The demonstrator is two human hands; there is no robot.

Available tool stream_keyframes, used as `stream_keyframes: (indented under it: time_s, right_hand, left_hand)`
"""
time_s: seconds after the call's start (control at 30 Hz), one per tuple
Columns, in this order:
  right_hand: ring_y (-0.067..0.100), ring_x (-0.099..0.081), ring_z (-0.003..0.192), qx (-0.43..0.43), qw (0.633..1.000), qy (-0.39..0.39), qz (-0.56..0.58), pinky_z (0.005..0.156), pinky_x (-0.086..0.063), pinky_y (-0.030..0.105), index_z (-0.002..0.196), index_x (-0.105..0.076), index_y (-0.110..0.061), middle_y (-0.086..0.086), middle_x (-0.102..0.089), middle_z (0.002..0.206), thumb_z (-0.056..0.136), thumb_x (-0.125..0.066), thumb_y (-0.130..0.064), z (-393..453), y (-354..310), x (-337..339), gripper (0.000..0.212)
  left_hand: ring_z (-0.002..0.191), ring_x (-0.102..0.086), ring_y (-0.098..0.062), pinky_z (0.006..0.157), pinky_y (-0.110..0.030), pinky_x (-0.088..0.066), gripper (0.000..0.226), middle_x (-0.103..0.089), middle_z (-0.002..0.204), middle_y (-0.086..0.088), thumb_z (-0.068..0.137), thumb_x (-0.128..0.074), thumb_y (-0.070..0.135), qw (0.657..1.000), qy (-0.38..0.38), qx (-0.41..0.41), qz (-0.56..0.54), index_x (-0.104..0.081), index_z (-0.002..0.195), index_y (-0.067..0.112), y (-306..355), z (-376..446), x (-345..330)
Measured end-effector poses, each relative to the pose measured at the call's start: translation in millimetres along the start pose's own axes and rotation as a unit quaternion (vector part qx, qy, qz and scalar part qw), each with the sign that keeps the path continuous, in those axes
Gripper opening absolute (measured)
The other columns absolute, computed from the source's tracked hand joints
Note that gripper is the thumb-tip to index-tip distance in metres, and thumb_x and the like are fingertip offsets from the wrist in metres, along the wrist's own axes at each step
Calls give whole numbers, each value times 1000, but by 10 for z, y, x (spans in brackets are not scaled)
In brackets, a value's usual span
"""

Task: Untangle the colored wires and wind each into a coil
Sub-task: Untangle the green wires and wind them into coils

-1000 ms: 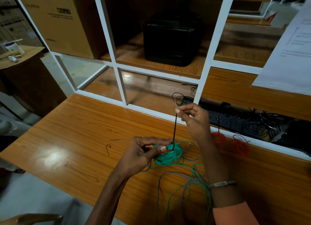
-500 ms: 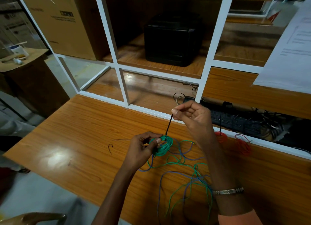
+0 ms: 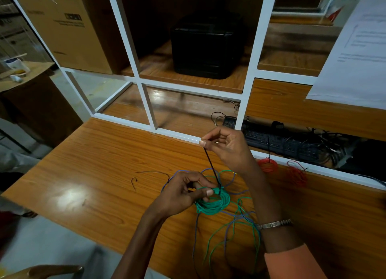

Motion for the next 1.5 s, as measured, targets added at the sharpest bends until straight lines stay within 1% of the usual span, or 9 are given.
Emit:
stream_keyframes:
  time_s: [0.17, 0.3, 0.4, 0.53, 0.63, 0.73, 0.87, 1.2, 1.5]
  right_hand:
    - [26, -73, 83, -65, 995, 47, -53, 78, -62, 43, 88, -73, -9, 8, -76, 88, 84, -83, -8, -50, 436, 218, 11]
    - [11, -70, 72, -110, 990, 83, -18, 65, -58, 28, 91, -71, -2, 15, -74, 85, 84, -83, -5, -198, 653, 286, 14]
    - [15, -73, 73, -152, 985, 72, 36, 64, -56, 28, 105, -73, -5, 15, -76, 92, 87, -80, -8, -280, 651, 274, 20]
    - [23, -77, 91, -228, 969, 23, 89, 74, -61, 33, 133, -59, -22, 3, -76, 115, 90, -79, -25, -426, 633, 271, 47]
    - [15, -73, 106, -240, 966, -84, 56, 79, -59, 28, 128, -67, -24, -3, -75, 120, 93, -76, -27, -546, 633, 278, 36]
    - [17, -70, 114, -219, 960, -173, 37, 91, -58, 40, 124, -72, -18, 3, -76, 118, 93, -76, -18, -654, 684, 244, 32]
    - [23, -73, 106, -203, 970, -124, 51, 85, -61, 42, 123, -72, -13, 7, -77, 112, 87, -80, -10, -698, 671, 442, 37]
    - [23, -72, 80, -246, 961, -118, 32, 64, -60, 36, 95, -74, -10, 13, -74, 89, 79, -87, -7, -948, 1000, 969, 21]
    - [18, -71, 83, -242, 956, -154, 60, 62, -59, 31, 106, -71, -3, 13, -70, 92, 84, -83, -5, -991, 1065, 1177, 25]
  left_hand:
    - [73, -74, -24, 75, -34, -58, 13, -74, 80, -24, 91, -75, 3, 994, 4, -7, -109, -71, 100, -5, 117, -73, -38]
    - [72, -73, -23, 74, -34, -59, 8, -75, 80, -23, 89, -77, 4, 992, 43, 2, -120, -76, 97, 5, 83, -113, 9]
    - [72, -73, -22, 74, -32, -58, 8, -75, 79, -21, 87, -80, 6, 987, 101, 8, -122, -74, 93, 7, 21, -84, -52]
    - [81, -76, -28, 78, -44, -59, 15, -77, 79, -14, 91, -78, 14, 980, 189, 20, -60, -70, 98, 4, -93, -74, -40]
    - [89, -77, -37, 79, -49, -61, 14, -78, 91, -13, 93, -78, 14, 971, 233, 22, -51, -70, 100, 4, -162, -80, -30]
    - [88, -76, -36, 78, -40, -62, 17, -77, 96, -19, 91, -75, 15, 962, 261, 24, -75, -70, 102, 3, -179, -66, -87]
    - [80, -75, -24, 71, -30, -60, 10, -76, 91, -19, 94, -72, 5, 953, 278, 39, -112, -69, 100, -1, -220, -12, -252]
    - [78, -72, -22, 69, -27, -59, 4, -75, 89, -14, 92, -72, 2, 941, 280, 90, -167, -70, 95, 4, -576, 127, -907]
    - [76, -74, -19, 69, -24, -58, 16, -75, 82, -13, 88, -73, 5, 950, 254, 88, -158, -70, 99, -7, -533, 276, -1102]
Point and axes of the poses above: each hand's wrist, its own z-axis towards the middle knuckle, its own x-axis out of the back of the hand, y = z × x, the point moved 7 cm from there along z, towards the middle knuckle
